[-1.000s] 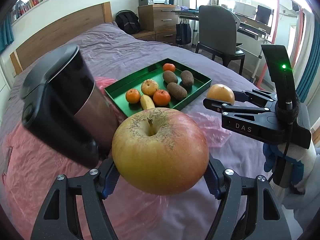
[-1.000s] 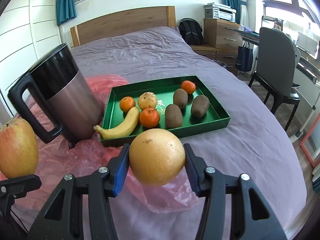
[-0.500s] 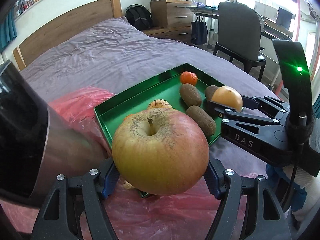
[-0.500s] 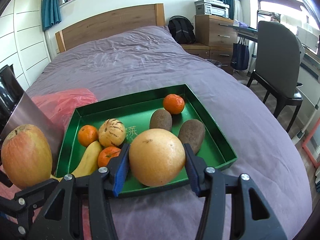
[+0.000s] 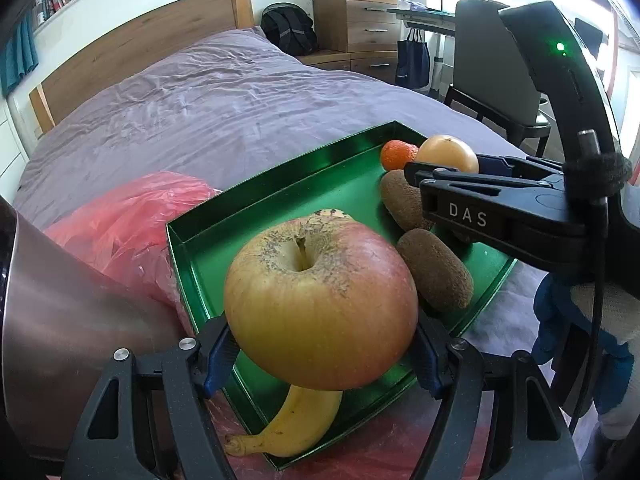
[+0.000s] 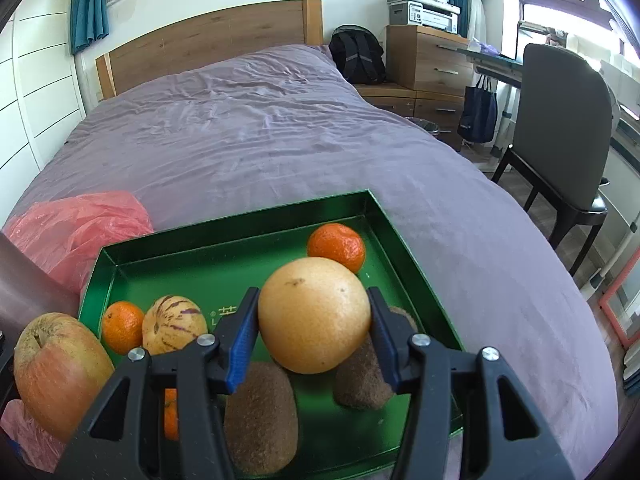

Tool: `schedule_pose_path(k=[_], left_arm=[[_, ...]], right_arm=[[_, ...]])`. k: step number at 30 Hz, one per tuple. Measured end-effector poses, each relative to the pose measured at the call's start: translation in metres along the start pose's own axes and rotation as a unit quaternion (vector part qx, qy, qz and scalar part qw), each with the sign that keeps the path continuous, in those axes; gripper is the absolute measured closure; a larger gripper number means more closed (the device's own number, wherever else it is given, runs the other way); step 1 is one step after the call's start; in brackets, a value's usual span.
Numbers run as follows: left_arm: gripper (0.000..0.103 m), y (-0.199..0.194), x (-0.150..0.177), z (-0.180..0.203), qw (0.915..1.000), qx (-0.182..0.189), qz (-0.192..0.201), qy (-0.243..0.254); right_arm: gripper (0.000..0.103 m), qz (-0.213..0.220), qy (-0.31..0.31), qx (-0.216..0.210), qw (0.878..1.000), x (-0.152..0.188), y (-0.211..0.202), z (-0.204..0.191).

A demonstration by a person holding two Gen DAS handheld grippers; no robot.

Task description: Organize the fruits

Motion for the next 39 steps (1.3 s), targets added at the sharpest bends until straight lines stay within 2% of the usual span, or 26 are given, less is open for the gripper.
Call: schedule_pose_path(k=[5, 13, 15, 17, 20, 23, 25, 27, 29, 32, 36, 39], left_arm=[[0.035, 0.017, 0.001, -0.008, 0.9998, -0.009, -0.013, -0.014], [0.035, 0.025, -0.002, -0.015, 0.9993, -0.005, -0.019, -0.031], [0.035, 0.025, -0.003, -0.016, 0.9993, -0.009, -0.019, -0.03], [0.035, 0.022, -0.004, -0.016, 0.9994, -0.011, -0.017, -0.026], [0.035, 0.015, -0.004, -0.016, 0.9994, -0.013, -0.015, -0.027], [0.035, 0.006, -0.003, -0.016, 0.9995, -0.012, -0.013, -0.025], [0.034, -0.003, -0.002, -0.015, 0.9996, -0.007, -0.008, -0.027], [0.033, -0.021, -0.007, -0.013, 0.9996, -0.011, 0.015, -0.021], [0.025, -0.04, -0.013, -0.01, 0.9993, -0.01, 0.034, -0.012], [0.023, -0.071, -0.014, -0.009, 0.9985, -0.004, 0.053, -0.014], [0.02, -0.119, 0.004, -0.011, 0.9968, -0.004, 0.079, 0.002], [0.02, -0.152, 0.026, -0.019, 0.9964, -0.002, 0.085, 0.003]], right_arm=[[0.039, -0.006, 0.011, 0.016, 1.0, -0.01, 0.015, 0.01], [0.035, -0.024, 0.021, 0.029, 0.999, -0.001, 0.033, 0.017], [0.026, -0.023, 0.024, 0.031, 0.999, -0.001, 0.033, 0.019], [0.012, -0.024, 0.022, 0.035, 0.999, -0.002, 0.032, 0.019], [0.0, -0.017, 0.026, 0.036, 0.999, -0.004, 0.023, 0.02], [0.0, -0.009, 0.024, 0.035, 0.999, -0.008, 0.008, 0.018], [0.0, -0.005, 0.022, 0.034, 0.999, -0.009, -0.004, 0.017], [0.0, -0.001, 0.018, 0.033, 0.999, -0.009, -0.017, 0.014], [0.0, 0.001, 0.01, 0.034, 0.999, -0.008, -0.03, 0.011], [0.0, 0.007, 0.01, 0.034, 0.999, -0.003, -0.056, 0.008], [0.0, 0.018, 0.007, 0.032, 0.999, 0.003, -0.097, -0.001], [0.0, 0.025, -0.001, 0.027, 0.999, 0.01, -0.127, -0.013]])
Point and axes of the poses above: each gripper's, at about its wrist camera, not at the fingertips, and y roughly the way its jaws point, z to its right, x to its underside, the point moved 9 cm from there along y, roughly the way its jaws point, and after that the axes turned 2 degrees about z, right-handed, at the moved point
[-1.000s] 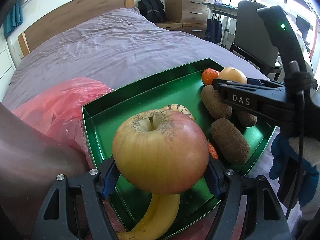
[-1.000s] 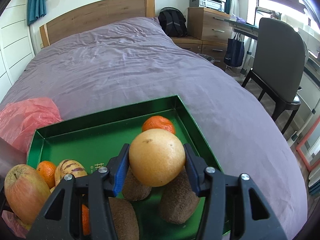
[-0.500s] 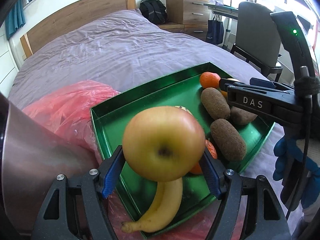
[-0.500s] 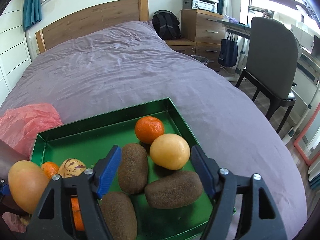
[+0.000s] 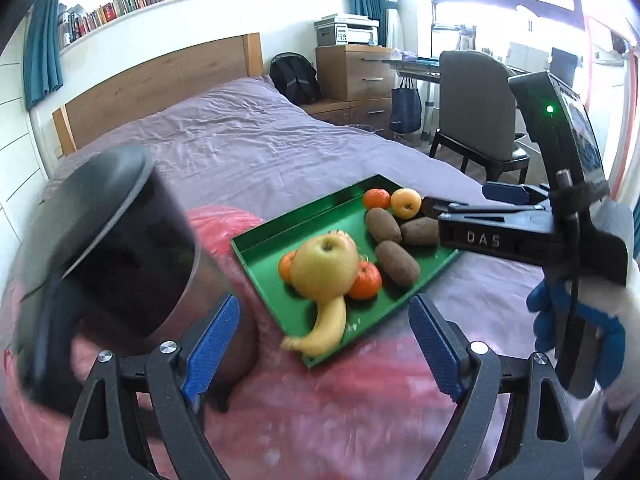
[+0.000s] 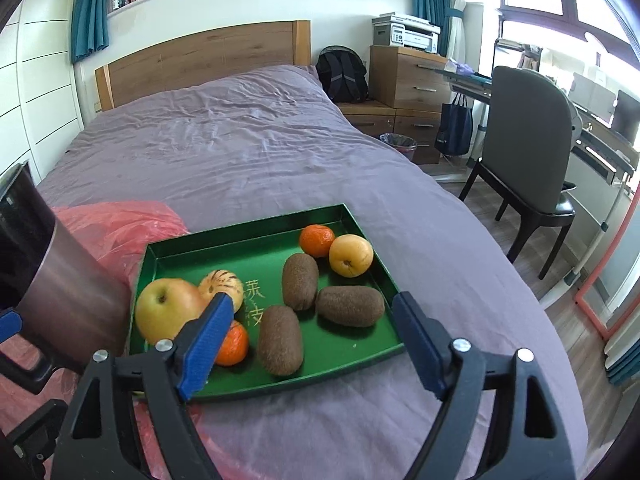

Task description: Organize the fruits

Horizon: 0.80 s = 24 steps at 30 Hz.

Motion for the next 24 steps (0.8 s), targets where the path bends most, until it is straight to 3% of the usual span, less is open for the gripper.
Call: schedule_pose_path(k=[13, 20, 24], left_arm=[[0.02, -0.119, 0.086, -0.072, 0.998, -0.05, 0.0, -0.038], [0.019, -0.156, 0.125, -0.108, 0.9932, -0.098, 0.003, -0.063], [0.019, -0.167, 0.145, -0.121, 0.9923, -0.092, -0.003, -0.083]], right_arm=[[0.0, 0.022, -0.03, -0.053, 0.998, 0.064, -0.124, -0.089], [0.0, 0.023, -0.05, -0.085, 0.995, 0.103, -0.165, -0.141], [0.0, 0.03, -0.072, -0.097, 0.992, 0.118, -0.183, -0.164]])
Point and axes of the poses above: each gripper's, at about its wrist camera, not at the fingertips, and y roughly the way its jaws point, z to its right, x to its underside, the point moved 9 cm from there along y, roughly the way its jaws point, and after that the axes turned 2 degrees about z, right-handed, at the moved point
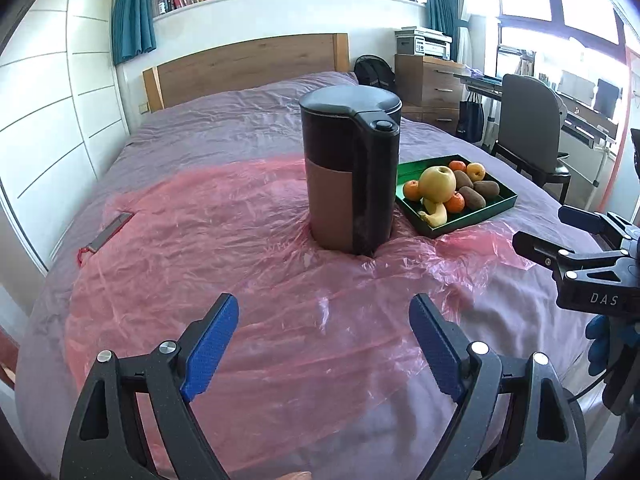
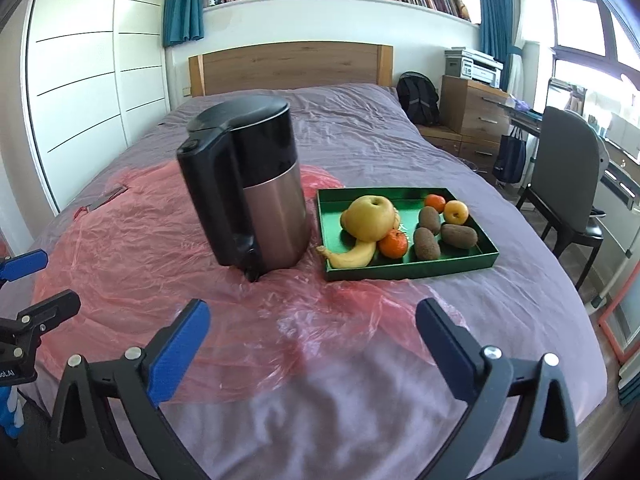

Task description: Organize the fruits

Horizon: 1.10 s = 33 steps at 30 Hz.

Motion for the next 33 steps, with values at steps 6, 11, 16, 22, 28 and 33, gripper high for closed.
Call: schedule_pose_path(k=[6, 11, 16, 22, 28, 33], left_arm=[[0.019, -0.01, 0.021, -0.02, 0.9998, -0.015, 0.0, -0.014], [0.019, -0.016, 0.031, -0.032, 0.9994, -0.032, 0.001, -0.012], [0.019, -0.019, 0.031, -0.034, 0.9992, -0.037, 0.002, -0.013], [0.019, -0.016, 0.032, -0.037, 0.9989, -0.043, 0.002, -0.017], [0.019, -0.014, 0.032, -0.043, 0.9983, -0.053, 0.0, -0.023], [0.019, -0.011, 0.035, -0.047, 0.9981, -0.057, -0.002, -0.026]], right_arm=[[0.0, 0.007, -0.025, -0.013, 1.0, 0.011, -0.016, -0.027], [0.0, 0.015, -0.028, -0.015, 0.999, 0.013, -0.023, -0.032], [0.0, 0.021, -0.025, -0.017, 0.999, 0.014, -0.026, -0.032], [0.0, 0.02, -0.019, -0.017, 0.999, 0.016, -0.027, -0.028], [0.0, 0.014, -0.02, -0.014, 1.0, 0.018, -0.022, -0.026], [0.0, 0.009, -0.02, -0.01, 1.0, 0.022, -0.017, -0.025]])
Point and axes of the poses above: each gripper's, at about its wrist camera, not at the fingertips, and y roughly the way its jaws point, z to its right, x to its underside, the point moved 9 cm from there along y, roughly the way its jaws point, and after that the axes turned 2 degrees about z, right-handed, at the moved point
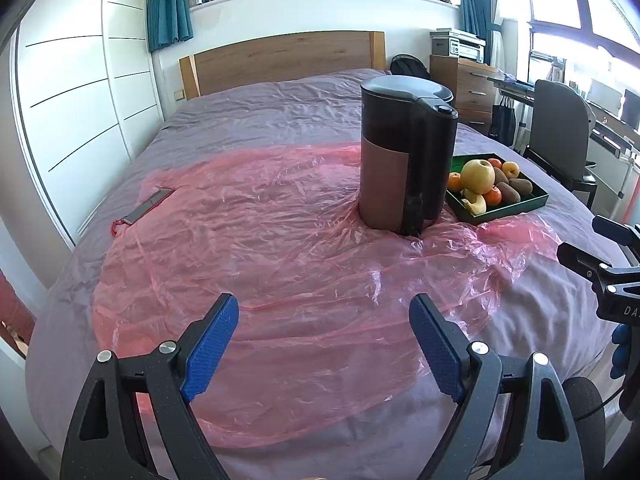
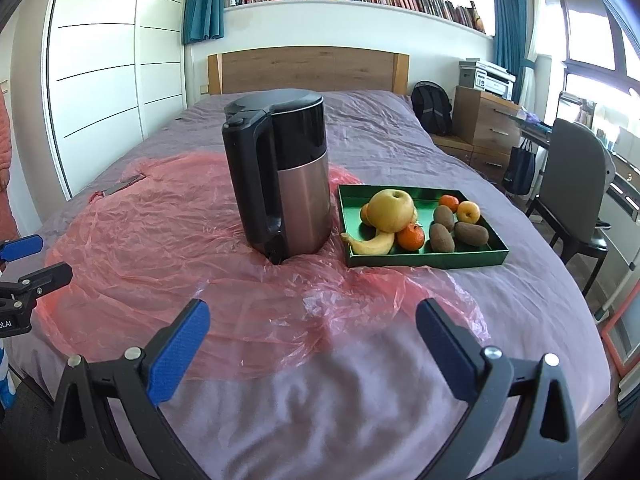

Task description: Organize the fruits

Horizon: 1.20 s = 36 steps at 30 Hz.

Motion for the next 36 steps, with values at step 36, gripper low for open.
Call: schedule_pose_path(k=[36], left_arm=[[0.019, 0.016, 0.013, 0.001, 0.9998, 0.001, -0.018, -0.002]], right_arm=[[0.0, -0.015, 0.019, 0.029, 0.999, 0.015, 0.019, 0.024]])
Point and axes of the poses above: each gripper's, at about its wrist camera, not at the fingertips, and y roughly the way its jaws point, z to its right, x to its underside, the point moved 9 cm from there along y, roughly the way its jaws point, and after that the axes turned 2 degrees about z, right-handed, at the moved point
